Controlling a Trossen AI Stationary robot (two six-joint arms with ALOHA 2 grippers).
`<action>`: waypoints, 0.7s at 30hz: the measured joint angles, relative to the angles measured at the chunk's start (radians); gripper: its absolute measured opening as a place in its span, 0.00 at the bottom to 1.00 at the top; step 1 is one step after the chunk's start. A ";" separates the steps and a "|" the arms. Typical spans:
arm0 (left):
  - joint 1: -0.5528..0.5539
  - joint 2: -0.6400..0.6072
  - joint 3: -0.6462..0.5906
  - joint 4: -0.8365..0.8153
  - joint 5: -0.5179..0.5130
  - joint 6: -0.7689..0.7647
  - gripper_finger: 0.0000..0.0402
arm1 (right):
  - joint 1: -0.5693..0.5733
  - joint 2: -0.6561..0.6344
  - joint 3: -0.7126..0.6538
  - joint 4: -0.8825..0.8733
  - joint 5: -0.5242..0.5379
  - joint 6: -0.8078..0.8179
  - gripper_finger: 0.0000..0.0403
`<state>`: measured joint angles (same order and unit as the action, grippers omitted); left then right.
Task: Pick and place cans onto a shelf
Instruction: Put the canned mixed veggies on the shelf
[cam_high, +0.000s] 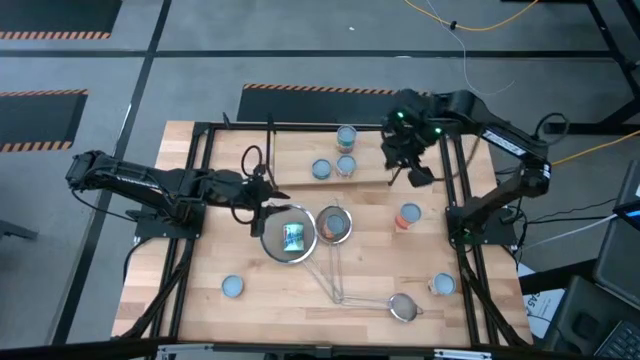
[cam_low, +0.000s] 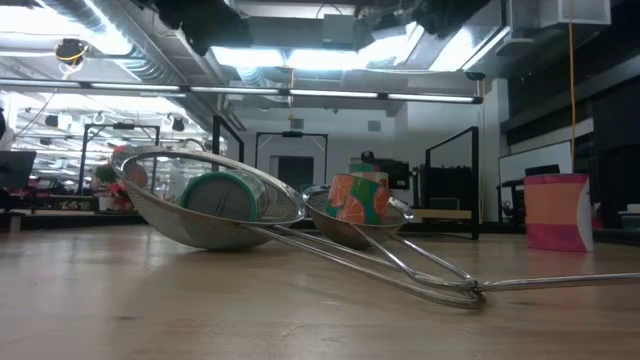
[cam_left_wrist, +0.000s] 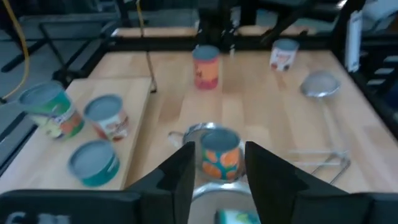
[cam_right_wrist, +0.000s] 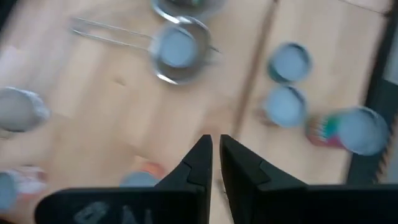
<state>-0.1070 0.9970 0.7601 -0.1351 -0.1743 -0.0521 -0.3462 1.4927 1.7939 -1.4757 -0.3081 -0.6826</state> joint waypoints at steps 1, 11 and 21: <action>0.000 0.000 0.000 0.019 0.011 -0.005 0.34 | 0.020 -0.010 0.000 0.001 -0.013 0.009 0.09; 0.004 0.080 0.064 0.079 0.091 -0.035 0.35 | 0.196 -0.046 -0.003 0.007 -0.027 0.108 0.09; 0.030 0.301 0.250 -0.185 0.210 -0.064 0.35 | 0.294 -0.171 -0.409 0.300 -0.026 0.226 0.09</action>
<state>-0.0766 1.2983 1.0102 -0.3203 0.0352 -0.1166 -0.0526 1.3216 1.3849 -1.1759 -0.3338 -0.4570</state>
